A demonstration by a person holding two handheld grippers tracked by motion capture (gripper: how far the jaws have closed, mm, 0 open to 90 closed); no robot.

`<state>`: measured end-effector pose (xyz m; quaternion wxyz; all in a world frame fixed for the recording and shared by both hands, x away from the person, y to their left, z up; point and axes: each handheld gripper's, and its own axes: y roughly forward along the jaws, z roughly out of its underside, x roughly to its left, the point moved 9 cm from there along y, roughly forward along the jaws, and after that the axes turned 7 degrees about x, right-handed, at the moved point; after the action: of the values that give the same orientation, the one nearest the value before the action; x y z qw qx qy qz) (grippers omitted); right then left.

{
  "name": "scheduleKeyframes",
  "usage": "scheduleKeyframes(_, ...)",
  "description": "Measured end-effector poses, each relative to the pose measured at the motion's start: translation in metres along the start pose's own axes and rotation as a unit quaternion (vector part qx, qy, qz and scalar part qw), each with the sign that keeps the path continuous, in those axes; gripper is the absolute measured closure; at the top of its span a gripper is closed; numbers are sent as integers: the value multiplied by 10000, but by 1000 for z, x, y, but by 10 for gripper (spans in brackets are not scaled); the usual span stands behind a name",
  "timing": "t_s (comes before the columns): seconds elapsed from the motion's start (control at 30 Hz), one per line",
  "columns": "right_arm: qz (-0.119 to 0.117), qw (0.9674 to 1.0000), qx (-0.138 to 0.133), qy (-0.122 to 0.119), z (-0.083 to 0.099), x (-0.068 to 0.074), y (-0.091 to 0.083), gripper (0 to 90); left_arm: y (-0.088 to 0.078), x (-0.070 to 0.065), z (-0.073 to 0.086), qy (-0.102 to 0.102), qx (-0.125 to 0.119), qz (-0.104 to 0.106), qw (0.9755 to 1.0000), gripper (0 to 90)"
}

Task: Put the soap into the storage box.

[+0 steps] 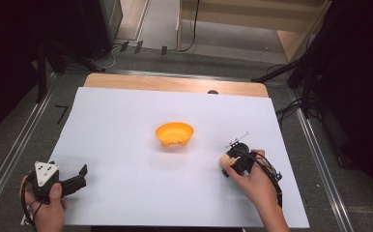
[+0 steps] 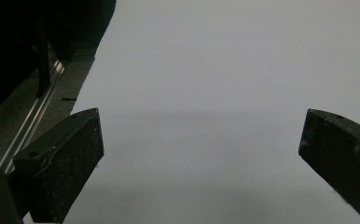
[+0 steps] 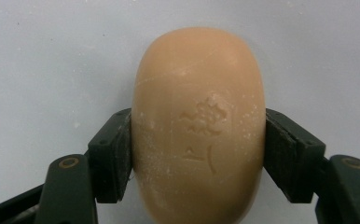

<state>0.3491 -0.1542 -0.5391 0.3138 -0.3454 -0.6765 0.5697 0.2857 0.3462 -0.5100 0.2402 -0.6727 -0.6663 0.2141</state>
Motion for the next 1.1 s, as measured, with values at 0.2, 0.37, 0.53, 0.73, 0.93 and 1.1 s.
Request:
scheduleKeyframes(0.2, -9, 10000, 4, -3, 0, 0, 0, 326, 0, 0, 0, -3, -1, -5, 10000, 4)
scheduleKeyframes(0.37, 2, 10000, 8, 5, 0, 0, 0, 330, 0, 0, 0, -2, 0, -4, 10000, 4)
scheduleKeyframes(0.53, -71, 9998, 43, -176, -1, -1, -1, 331, 0, 0, 0, -30, -21, 17, 10000, 4)
scheduleKeyframes(0.73, -38, 9978, 58, -665, -5, -2, -2, 332, 0, 1, 0, -44, -26, 6, 10000, 4)
scheduleKeyframes(0.93, -175, 9944, -89, -1036, -15, 0, -9, 332, 0, 1, 0, -35, -24, 8, 10000, 4)
scheduleKeyframes(1.1, -169, 9907, -51, -1348, -22, 1, -13, 332, 0, 1, 0, -36, -27, 7, 10000, 4)
